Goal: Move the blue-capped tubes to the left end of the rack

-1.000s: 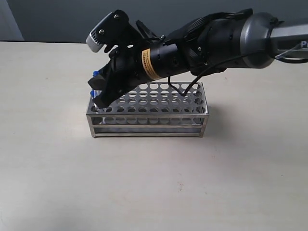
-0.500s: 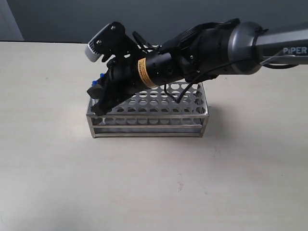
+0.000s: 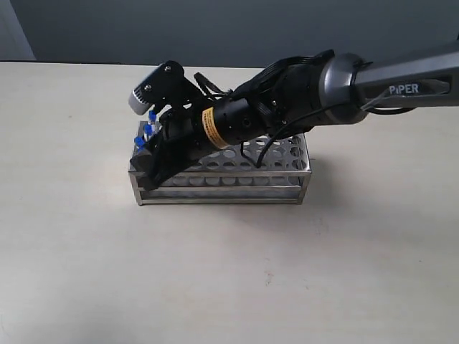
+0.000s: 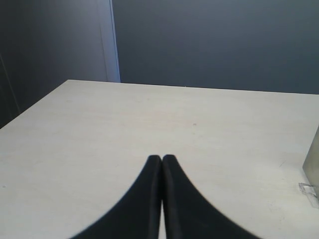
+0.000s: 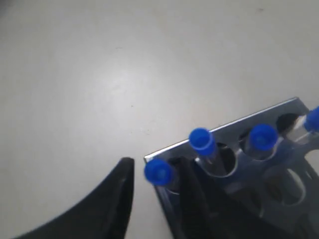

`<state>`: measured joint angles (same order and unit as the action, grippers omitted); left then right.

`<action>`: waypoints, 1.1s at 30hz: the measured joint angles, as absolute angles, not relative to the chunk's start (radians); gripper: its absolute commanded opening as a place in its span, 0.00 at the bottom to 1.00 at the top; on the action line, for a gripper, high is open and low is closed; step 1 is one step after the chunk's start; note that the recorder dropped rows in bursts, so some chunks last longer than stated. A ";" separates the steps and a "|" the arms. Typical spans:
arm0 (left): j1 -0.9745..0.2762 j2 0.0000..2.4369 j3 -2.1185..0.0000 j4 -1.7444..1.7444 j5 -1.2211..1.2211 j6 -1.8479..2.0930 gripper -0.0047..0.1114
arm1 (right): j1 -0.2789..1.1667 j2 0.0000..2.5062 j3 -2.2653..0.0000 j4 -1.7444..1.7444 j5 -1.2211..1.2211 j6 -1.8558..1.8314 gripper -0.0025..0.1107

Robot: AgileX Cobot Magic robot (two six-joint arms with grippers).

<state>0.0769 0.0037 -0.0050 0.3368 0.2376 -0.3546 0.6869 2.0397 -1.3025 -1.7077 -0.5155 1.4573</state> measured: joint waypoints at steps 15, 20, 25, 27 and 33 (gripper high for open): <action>0.077 0.004 -0.005 0.337 0.238 -0.355 0.04 | 0.691 1.837 -1.293 -1.744 -0.266 1.482 0.07; 0.077 0.004 -0.005 0.337 0.238 -0.355 0.04 | 0.684 1.581 -1.157 -1.744 0.095 1.487 0.01; 0.077 0.004 -0.005 0.337 0.238 -0.355 0.04 | 0.584 1.317 -0.899 -1.564 0.304 1.489 0.02; 0.077 0.004 -0.005 0.337 0.238 -0.355 0.04 | 0.552 1.202 -0.799 -1.492 0.324 1.490 0.02; 0.077 0.004 -0.005 0.337 0.238 -0.355 0.04 | 0.543 0.924 -0.563 -1.344 0.327 1.490 0.02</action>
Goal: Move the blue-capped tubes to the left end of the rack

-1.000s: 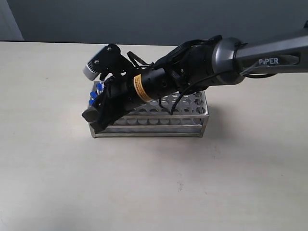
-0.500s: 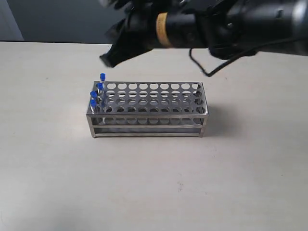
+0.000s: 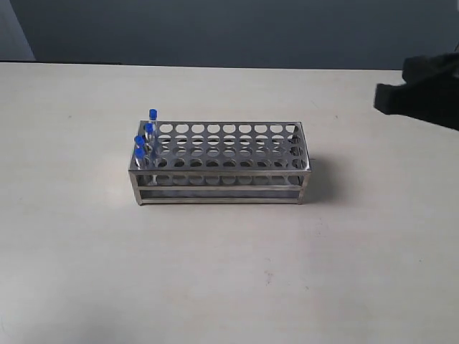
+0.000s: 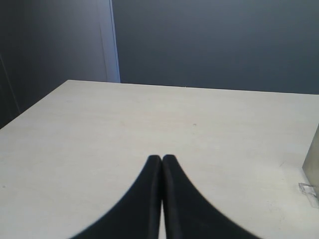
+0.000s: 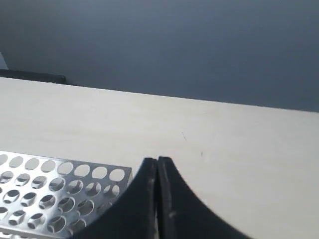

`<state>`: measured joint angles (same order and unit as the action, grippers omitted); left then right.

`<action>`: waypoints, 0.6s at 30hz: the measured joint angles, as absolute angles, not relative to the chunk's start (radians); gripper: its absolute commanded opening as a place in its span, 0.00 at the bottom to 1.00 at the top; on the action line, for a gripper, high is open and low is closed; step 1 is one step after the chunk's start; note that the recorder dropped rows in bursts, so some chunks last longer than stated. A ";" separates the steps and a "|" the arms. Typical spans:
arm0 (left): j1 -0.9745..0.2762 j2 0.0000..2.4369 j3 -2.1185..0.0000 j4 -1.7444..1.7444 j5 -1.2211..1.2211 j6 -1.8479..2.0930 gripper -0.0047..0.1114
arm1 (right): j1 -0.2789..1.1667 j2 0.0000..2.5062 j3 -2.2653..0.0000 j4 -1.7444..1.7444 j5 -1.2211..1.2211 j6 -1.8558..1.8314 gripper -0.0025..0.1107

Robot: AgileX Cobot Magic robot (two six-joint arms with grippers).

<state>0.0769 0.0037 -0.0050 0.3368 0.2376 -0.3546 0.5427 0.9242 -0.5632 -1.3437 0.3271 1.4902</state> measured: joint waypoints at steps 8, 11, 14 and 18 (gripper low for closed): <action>0.077 0.004 -0.005 0.337 0.238 -0.355 0.04 | 0.541 0.764 -0.478 -1.111 0.361 1.492 0.02; 0.077 0.004 -0.005 0.337 0.238 -0.355 0.04 | 0.541 0.742 -0.478 -1.115 0.373 1.479 0.02; 0.077 0.004 -0.005 0.337 0.238 -0.355 0.04 | 0.541 0.716 -0.471 -1.088 0.403 1.468 0.02; 0.077 0.004 -0.005 0.337 0.238 -0.355 0.04 | 0.501 0.647 -0.444 -0.770 0.496 1.176 0.02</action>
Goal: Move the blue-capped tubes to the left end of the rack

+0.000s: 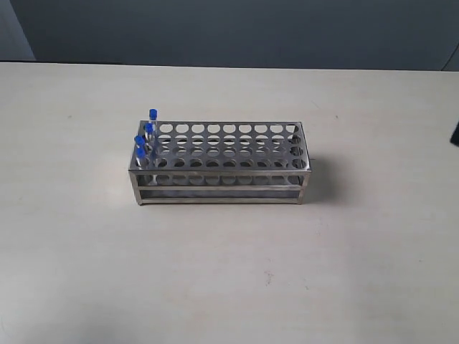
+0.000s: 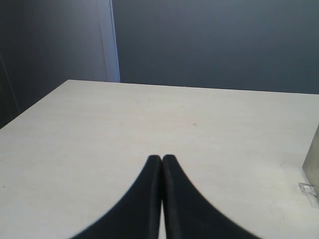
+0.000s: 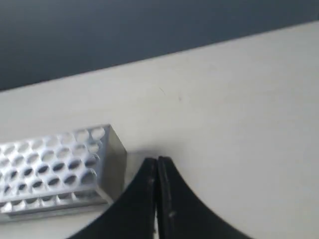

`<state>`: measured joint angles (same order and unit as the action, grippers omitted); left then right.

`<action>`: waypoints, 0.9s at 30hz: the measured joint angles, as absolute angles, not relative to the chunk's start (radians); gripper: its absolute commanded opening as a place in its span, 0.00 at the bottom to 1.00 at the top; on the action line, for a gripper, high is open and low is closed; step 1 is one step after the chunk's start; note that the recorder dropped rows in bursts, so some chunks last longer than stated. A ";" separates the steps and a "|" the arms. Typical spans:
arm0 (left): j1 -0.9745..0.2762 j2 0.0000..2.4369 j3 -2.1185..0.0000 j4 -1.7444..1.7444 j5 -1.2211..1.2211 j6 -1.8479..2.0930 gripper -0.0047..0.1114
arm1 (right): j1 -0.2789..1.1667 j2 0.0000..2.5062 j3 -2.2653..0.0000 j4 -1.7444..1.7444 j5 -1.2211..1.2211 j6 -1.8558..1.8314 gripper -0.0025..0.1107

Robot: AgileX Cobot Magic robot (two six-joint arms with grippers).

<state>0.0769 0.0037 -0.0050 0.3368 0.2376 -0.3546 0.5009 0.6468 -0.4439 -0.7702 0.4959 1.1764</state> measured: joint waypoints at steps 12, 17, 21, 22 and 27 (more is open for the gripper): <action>0.077 0.004 -0.005 0.337 0.238 -0.355 0.04 | 0.040 0.183 -0.111 -0.153 0.238 0.293 0.02; 0.077 0.004 -0.005 0.337 0.238 -0.355 0.04 | -0.158 0.033 -0.055 0.017 0.302 0.126 0.02; 0.077 0.004 -0.005 0.337 0.238 -0.355 0.04 | -0.242 0.007 -0.051 0.083 0.348 0.041 0.02; 0.077 0.004 -0.005 0.337 0.238 -0.355 0.04 | -0.249 0.007 -0.051 0.086 0.359 0.035 0.02; 0.077 0.004 -0.005 0.337 0.238 -0.355 0.04 | -0.257 0.007 -0.029 0.114 0.407 0.007 0.02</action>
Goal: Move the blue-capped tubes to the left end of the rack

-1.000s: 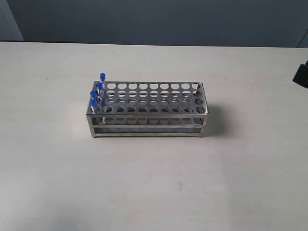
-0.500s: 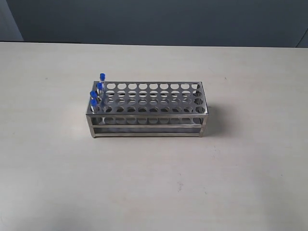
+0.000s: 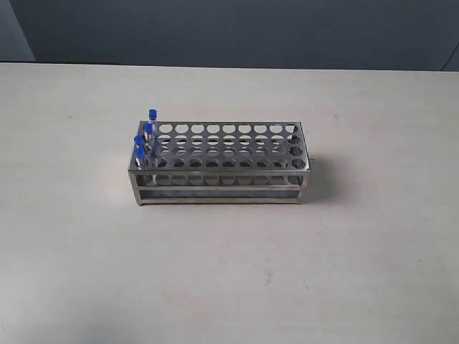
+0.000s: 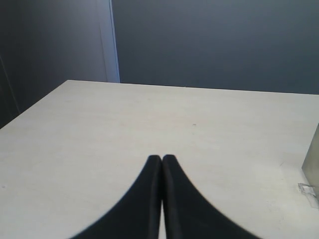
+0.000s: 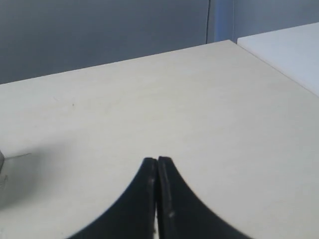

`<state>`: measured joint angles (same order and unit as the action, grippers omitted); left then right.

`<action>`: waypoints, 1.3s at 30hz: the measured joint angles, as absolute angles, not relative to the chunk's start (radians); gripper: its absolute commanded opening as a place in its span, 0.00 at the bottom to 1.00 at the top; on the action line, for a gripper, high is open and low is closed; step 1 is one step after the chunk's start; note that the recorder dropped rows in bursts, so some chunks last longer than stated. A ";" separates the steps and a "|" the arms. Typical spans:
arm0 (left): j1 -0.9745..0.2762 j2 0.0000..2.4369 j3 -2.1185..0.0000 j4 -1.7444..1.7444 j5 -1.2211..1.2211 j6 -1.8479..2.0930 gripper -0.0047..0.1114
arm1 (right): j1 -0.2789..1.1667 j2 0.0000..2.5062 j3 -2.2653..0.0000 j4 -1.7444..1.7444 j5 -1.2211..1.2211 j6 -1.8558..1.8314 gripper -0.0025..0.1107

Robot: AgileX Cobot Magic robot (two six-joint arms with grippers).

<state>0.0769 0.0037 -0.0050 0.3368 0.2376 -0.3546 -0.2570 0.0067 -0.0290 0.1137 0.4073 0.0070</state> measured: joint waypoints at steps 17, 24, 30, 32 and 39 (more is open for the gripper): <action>0.077 0.004 -0.005 0.337 0.238 -0.355 0.04 | -0.257 0.006 -0.005 0.137 0.401 0.000 0.02; 0.077 0.004 -0.005 0.337 0.238 -0.355 0.04 | -0.257 0.006 -0.005 0.141 0.401 0.000 0.02; 0.077 0.004 -0.005 0.337 0.238 -0.355 0.04 | -0.257 0.006 -0.005 0.141 0.401 0.000 0.02; 0.077 0.004 -0.005 0.337 0.238 -0.355 0.04 | -0.257 0.006 -0.005 0.141 0.401 0.000 0.02; 0.077 0.004 -0.005 0.337 0.238 -0.355 0.04 | -0.257 0.006 -0.005 0.143 0.401 0.000 0.02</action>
